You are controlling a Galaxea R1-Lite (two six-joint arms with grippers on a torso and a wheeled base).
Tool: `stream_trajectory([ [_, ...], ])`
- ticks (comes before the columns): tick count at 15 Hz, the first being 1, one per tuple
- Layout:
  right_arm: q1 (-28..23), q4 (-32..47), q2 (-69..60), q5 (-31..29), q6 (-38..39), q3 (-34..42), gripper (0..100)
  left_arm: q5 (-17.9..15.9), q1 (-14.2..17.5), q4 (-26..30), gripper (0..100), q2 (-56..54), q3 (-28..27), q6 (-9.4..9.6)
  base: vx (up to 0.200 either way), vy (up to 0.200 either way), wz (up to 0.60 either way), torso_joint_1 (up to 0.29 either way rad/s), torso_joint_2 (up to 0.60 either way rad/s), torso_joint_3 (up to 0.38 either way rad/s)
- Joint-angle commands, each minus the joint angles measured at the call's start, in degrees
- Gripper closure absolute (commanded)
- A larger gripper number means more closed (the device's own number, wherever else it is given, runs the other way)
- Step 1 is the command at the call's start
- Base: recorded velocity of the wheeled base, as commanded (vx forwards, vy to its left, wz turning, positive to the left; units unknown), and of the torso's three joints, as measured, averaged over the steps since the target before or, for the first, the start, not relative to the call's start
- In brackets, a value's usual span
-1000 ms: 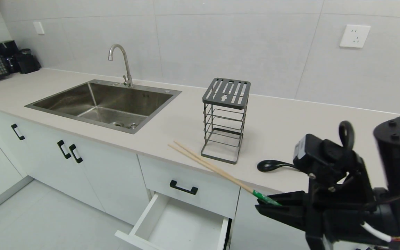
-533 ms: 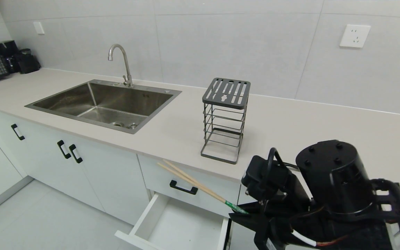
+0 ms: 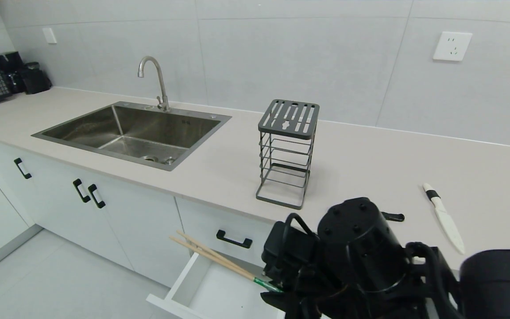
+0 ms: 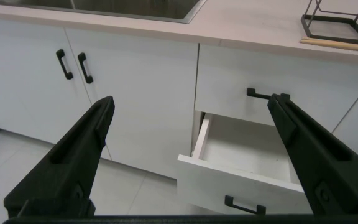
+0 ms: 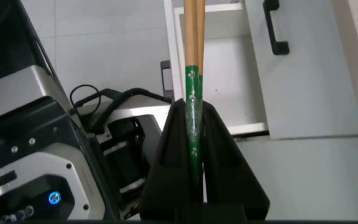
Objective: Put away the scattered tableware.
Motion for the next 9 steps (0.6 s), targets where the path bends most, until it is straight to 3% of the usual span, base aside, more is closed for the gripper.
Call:
stream_trajectory([
  [1,0.31,-0.06,5.75,-0.01,-0.11,-4.17,100,-0.02,0.01,-0.01,0,0.07,0.01,0.02,0.000,0.000,0.00,0.000,0.00,0.000],
  [5,0.75,0.03,9.18,-4.84,-0.02,-5.23,100,-0.02,0.01,-0.01,0,0.07,0.01,0.02,0.000,0.000,0.00,0.000,0.00,0.000],
  [9,0.75,0.29,10.41,-5.37,-0.02,-6.02,100,-0.02,0.01,-0.01,0,0.07,0.01,0.02,0.000,0.000,0.00,-0.161,0.32,0.149],
])
